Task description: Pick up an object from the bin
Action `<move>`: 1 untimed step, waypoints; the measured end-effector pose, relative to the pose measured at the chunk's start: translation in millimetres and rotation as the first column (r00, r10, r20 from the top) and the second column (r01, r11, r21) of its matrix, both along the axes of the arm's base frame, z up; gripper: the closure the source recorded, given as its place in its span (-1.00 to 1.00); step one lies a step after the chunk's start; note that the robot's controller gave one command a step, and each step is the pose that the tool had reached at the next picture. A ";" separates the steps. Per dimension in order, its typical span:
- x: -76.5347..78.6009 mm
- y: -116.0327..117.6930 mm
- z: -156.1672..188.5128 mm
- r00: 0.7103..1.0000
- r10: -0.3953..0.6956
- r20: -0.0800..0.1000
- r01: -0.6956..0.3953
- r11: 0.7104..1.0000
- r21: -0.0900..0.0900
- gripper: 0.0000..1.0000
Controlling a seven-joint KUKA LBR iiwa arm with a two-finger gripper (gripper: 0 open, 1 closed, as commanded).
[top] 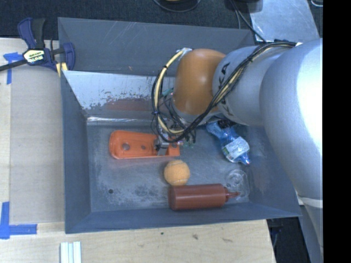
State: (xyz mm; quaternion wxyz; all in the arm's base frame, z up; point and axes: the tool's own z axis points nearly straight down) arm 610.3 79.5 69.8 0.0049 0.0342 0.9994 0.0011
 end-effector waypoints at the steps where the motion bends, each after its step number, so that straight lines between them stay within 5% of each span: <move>1: -15.9 -16.8 220.7 1.000 0.002 0.012 -0.002 1.000 0.000 1.00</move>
Offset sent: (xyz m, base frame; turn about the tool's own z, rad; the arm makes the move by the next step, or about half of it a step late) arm 0.0000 0.0000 0.0000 0.0000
